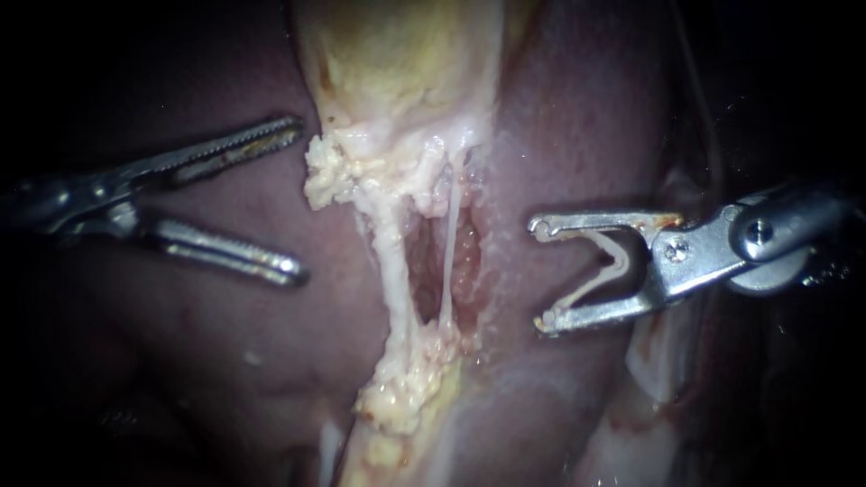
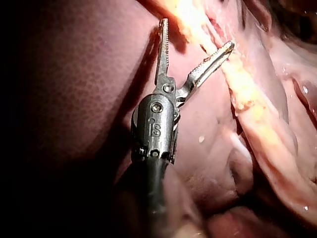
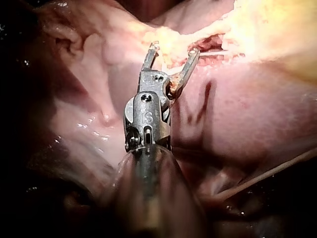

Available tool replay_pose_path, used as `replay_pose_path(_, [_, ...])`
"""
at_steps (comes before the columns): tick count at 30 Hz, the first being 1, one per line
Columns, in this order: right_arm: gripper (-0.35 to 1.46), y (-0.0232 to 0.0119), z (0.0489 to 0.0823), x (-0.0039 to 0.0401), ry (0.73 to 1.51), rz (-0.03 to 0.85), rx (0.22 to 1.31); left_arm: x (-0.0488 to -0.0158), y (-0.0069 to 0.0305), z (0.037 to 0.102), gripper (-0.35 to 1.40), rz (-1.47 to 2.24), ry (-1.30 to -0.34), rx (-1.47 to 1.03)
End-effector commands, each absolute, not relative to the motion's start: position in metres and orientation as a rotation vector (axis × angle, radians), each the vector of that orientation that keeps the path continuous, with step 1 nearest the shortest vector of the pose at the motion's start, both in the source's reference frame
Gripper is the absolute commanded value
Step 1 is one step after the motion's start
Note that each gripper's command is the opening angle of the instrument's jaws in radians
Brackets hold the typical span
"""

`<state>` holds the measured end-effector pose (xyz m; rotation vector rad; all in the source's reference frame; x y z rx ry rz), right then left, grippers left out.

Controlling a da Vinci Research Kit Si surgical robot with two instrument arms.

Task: Grabbing gallbladder

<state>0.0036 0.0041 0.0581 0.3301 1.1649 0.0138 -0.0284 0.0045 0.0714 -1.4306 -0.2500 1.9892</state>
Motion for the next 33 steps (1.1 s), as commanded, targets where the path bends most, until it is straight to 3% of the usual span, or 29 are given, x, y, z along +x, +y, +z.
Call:
replay_pose_path(1, [0.50, 0.0041, 0.0581, 0.0036, 1.165, 0.014, 0.330, -0.0287, 0.0046, 0.0717, 0.84, 1.979, -0.254, -1.418])
replay_pose_path(5, [0.50, 0.0041, 0.0581, 0.0036, 1.165, 0.014, 0.330, -0.0295, 0.0050, 0.0721, 0.49, 1.942, -0.272, -1.396])
replay_pose_path(10, [0.50, 0.0041, 0.0581, 0.0036, 1.165, 0.014, 0.330, -0.0298, 0.0052, 0.0721, -0.15, 1.899, -0.289, -1.368])
replay_pose_path(11, [0.50, 0.0041, 0.0581, 0.0036, 1.165, 0.014, 0.330, -0.0297, 0.0052, 0.0721, -0.35, 1.887, -0.288, -1.359])
replay_pose_path(24, [0.50, 0.0041, 0.0581, 0.0036, 1.165, 0.014, 0.330, -0.0282, 0.0050, 0.0696, -0.35, 1.850, -0.279, -1.319])
replay_pose_path(33, [0.50, 0.0041, 0.0581, 0.0036, 1.165, 0.014, 0.330, -0.0237, 0.0104, 0.0647, -0.35, 1.859, -0.273, -1.368])
